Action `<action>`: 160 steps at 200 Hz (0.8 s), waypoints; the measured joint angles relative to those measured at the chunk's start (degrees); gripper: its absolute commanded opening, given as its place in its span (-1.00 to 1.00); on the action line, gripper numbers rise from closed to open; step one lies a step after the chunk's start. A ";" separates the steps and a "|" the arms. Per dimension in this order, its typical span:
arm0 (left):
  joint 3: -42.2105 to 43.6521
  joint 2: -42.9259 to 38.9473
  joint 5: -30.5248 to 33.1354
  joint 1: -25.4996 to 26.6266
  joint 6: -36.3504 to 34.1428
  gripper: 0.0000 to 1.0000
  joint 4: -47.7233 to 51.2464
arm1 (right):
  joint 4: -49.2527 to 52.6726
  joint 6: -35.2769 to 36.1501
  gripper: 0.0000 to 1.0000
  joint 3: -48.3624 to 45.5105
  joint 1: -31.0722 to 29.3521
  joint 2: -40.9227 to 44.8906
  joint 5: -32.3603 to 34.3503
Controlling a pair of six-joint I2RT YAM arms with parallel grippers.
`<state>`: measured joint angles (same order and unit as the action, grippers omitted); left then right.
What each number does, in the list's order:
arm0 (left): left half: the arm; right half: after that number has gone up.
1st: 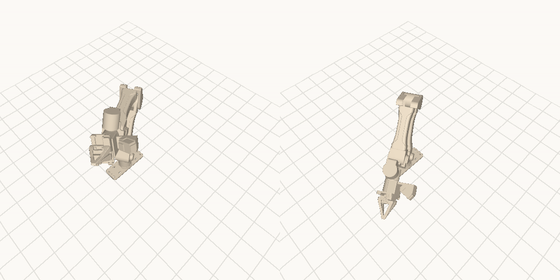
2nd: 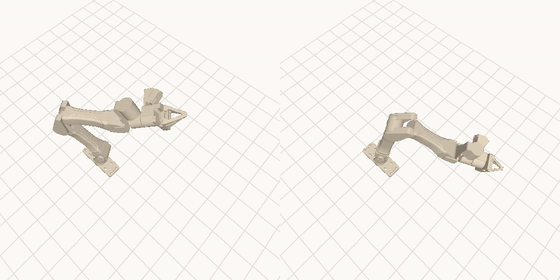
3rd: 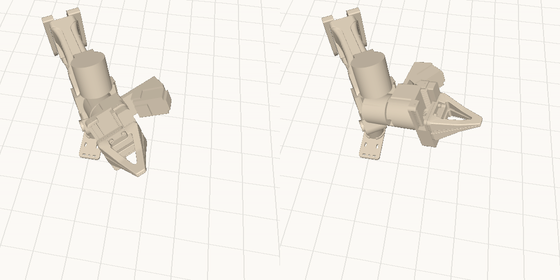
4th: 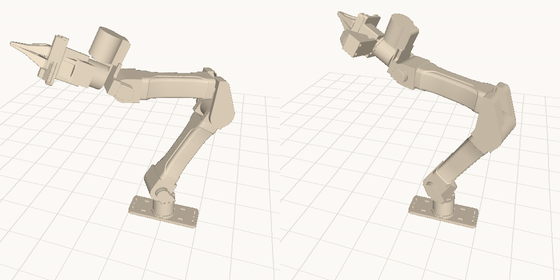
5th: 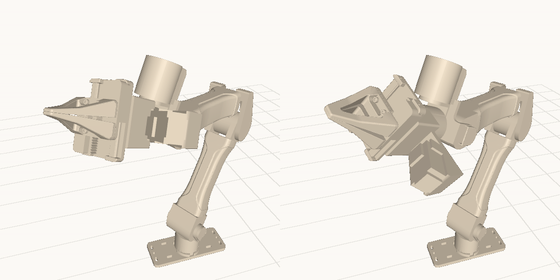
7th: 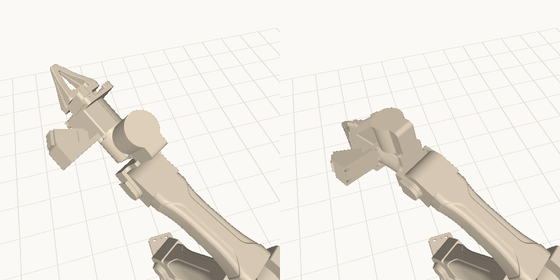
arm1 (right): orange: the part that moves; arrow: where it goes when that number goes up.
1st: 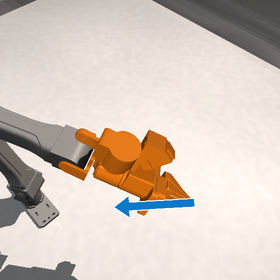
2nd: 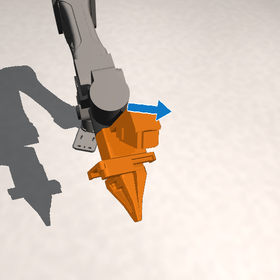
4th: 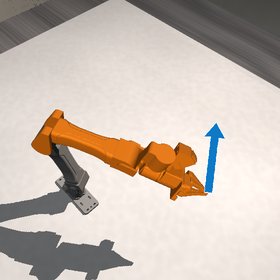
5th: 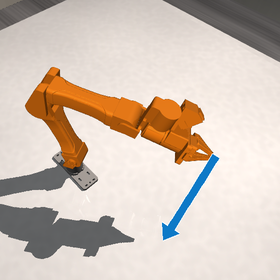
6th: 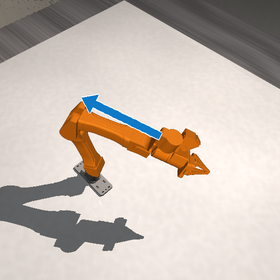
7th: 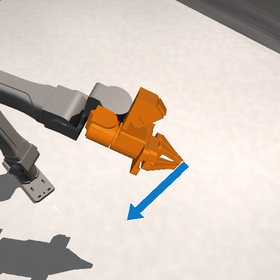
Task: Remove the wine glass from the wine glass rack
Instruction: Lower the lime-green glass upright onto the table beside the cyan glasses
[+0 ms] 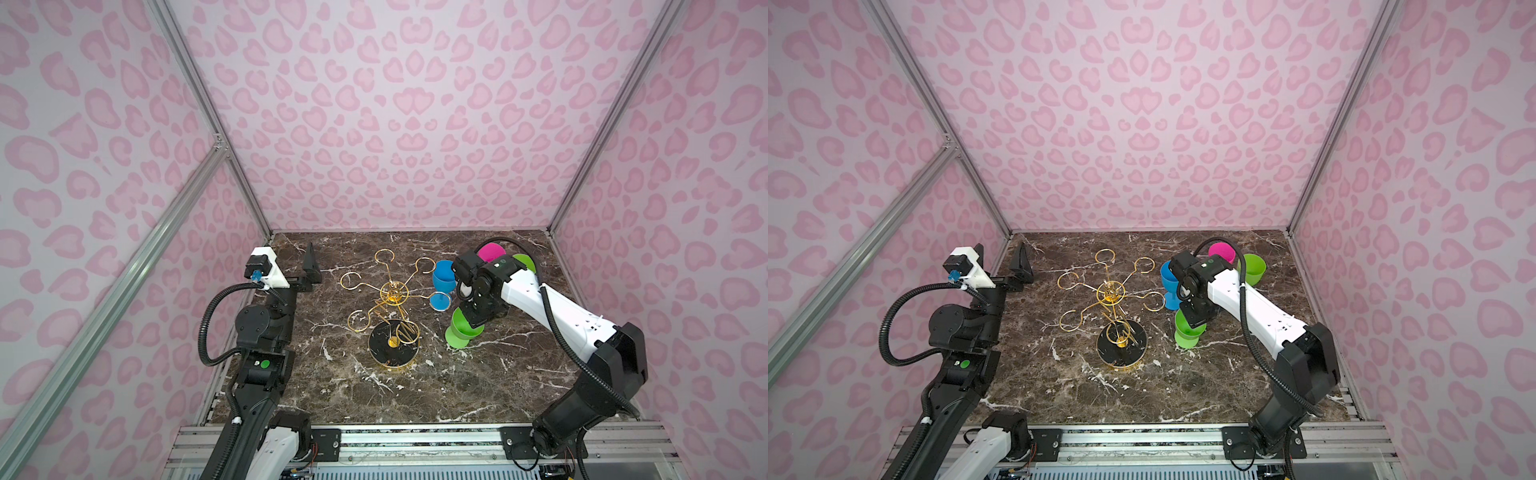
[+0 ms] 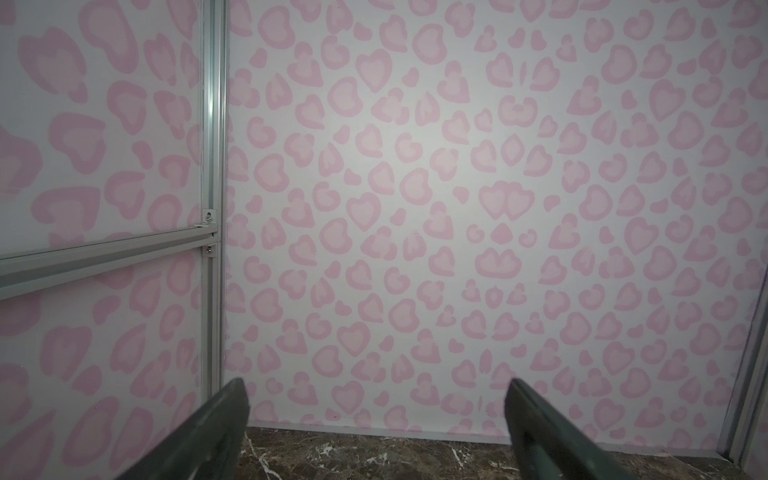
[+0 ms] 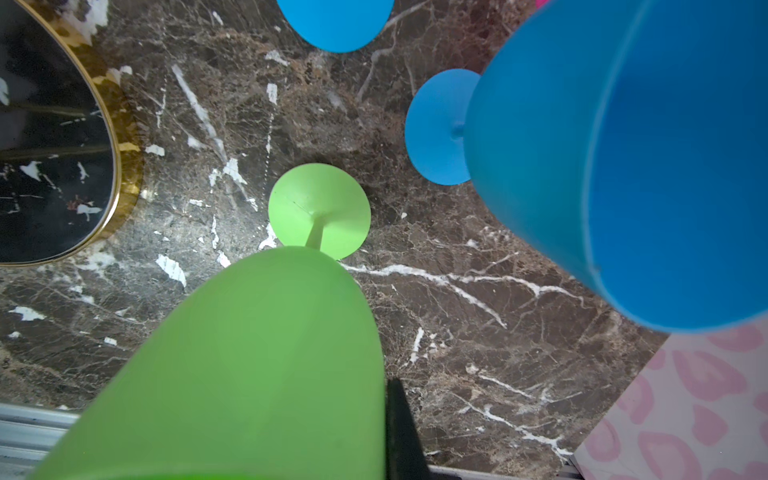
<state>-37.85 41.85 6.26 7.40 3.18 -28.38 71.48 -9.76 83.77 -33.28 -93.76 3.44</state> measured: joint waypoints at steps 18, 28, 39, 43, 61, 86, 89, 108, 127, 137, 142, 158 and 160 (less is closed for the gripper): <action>0.55 -0.13 0.02 -0.39 -0.09 0.94 0.04 | -0.42 0.42 -0.59 0.79 0.02 -0.63 -0.52; 0.79 -0.13 0.02 -0.66 -0.09 0.95 0.13 | -0.04 0.59 -0.51 2.12 0.02 -0.81 -0.83; 1.07 -0.13 0.07 -0.98 -0.04 0.94 0.17 | -0.37 0.87 -0.33 3.54 0.07 -0.52 -0.90; 1.14 -0.11 0.09 -1.05 -0.04 0.94 0.15 | -0.48 1.05 -0.27 4.00 0.20 -0.33 -0.92; 1.57 -0.02 0.15 -1.44 0.00 0.94 0.17 | -0.24 1.66 -0.12 5.57 0.61 0.22 -1.97; 1.97 0.31 0.15 -2.01 0.20 0.94 0.15 | 0.39 1.95 0.27 7.54 1.68 2.03 -2.10; 2.05 0.28 0.15 -2.08 0.20 0.94 0.09 | 0.44 2.01 0.34 7.76 1.86 2.45 -2.23; 2.95 0.17 0.17 -2.23 0.37 0.94 -0.04 | -0.11 2.40 0.81 8.59 3.67 6.91 -3.39; 5.70 -0.44 0.20 -2.56 1.33 0.95 -0.79 | -4.04 2.82 0.97 6.58 7.69 13.68 -3.89; 8.13 -0.81 0.24 -2.84 1.77 0.94 -1.66 | -7.93 2.64 0.97 2.97 10.47 17.79 -4.35; 9.35 -0.96 0.31 -2.91 1.95 0.94 -2.01 | -10.05 2.64 0.97 0.68 12.15 19.91 -4.66; 14.10 -1.62 0.42 -3.10 2.64 0.94 -3.45 | -17.46 2.32 0.97 -7.67 17.22 25.97 -5.18; 14.78 -1.70 0.42 -3.10 2.82 0.94 -3.61 | -18.10 2.23 0.97 -8.37 17.68 26.43 -5.16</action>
<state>-23.07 40.14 6.68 4.29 6.00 -31.99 53.39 -7.53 75.40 -15.59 -67.33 -1.72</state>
